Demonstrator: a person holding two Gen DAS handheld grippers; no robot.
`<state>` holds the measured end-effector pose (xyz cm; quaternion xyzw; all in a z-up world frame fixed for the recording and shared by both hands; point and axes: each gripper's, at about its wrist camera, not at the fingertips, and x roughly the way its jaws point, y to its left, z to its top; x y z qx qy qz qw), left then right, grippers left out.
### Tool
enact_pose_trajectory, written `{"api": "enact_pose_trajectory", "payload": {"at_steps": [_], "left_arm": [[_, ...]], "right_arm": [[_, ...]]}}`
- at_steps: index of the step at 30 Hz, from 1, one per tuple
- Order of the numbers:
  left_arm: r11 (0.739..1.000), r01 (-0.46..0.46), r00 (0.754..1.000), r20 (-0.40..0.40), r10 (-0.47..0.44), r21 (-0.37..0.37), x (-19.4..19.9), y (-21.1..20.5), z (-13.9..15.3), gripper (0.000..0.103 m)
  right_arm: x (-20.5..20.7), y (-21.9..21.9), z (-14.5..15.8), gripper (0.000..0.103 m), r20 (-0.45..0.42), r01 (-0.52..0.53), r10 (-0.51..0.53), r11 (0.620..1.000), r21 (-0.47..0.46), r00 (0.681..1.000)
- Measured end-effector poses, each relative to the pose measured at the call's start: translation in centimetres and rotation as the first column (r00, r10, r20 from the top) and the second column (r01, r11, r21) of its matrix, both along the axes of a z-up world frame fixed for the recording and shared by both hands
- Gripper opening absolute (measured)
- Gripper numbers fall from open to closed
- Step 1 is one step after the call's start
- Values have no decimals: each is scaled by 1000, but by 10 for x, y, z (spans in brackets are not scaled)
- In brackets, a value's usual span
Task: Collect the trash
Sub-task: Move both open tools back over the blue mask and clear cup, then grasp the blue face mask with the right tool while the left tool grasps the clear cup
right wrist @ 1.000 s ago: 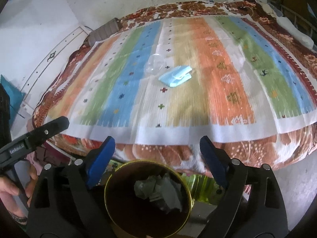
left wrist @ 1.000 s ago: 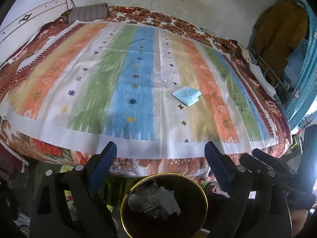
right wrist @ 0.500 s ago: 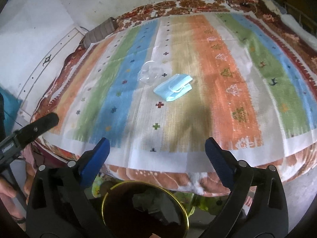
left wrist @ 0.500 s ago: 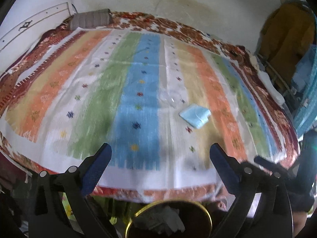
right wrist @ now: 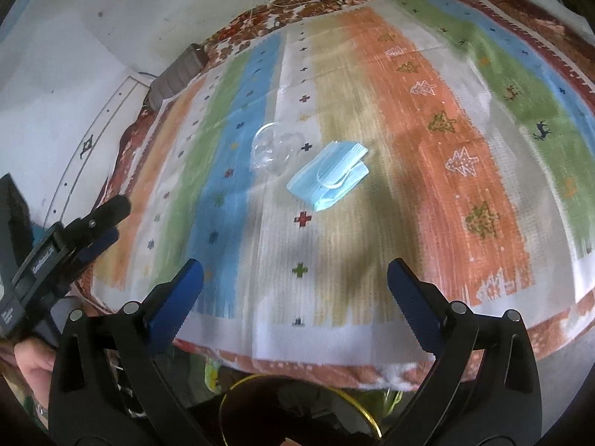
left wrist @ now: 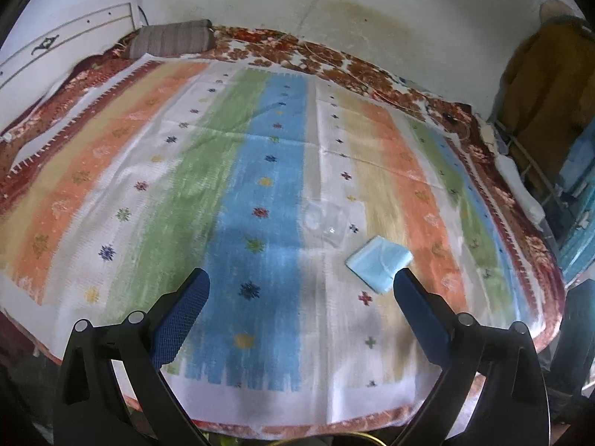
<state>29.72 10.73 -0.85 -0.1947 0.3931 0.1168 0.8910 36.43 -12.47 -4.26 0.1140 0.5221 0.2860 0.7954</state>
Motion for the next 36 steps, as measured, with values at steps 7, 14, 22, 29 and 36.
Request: {"api": "enact_pose_trajectory", "payload": {"at_steps": [7, 14, 22, 29, 36], "left_arm": [[999, 28, 999, 32, -29, 26, 12, -1, -2, 97], [998, 50, 998, 49, -48, -38, 20, 0, -16, 97], [999, 44, 998, 50, -44, -7, 33, 5, -29, 97], [998, 61, 997, 37, -62, 8, 48, 7, -41, 97], [995, 97, 995, 3, -97, 14, 77, 5, -55, 97]], "right_arm": [[26, 13, -25, 94, -55, 6, -6, 1000, -6, 998], [50, 18, -54, 90, -152, 55, -42, 995, 88, 988], [73, 24, -77, 80, -218, 103, -74, 987, 126, 973], [90, 30, -95, 70, -223, 129, -101, 985, 117, 970], [104, 35, -103, 57, -235, 136, -105, 983, 123, 966]]}}
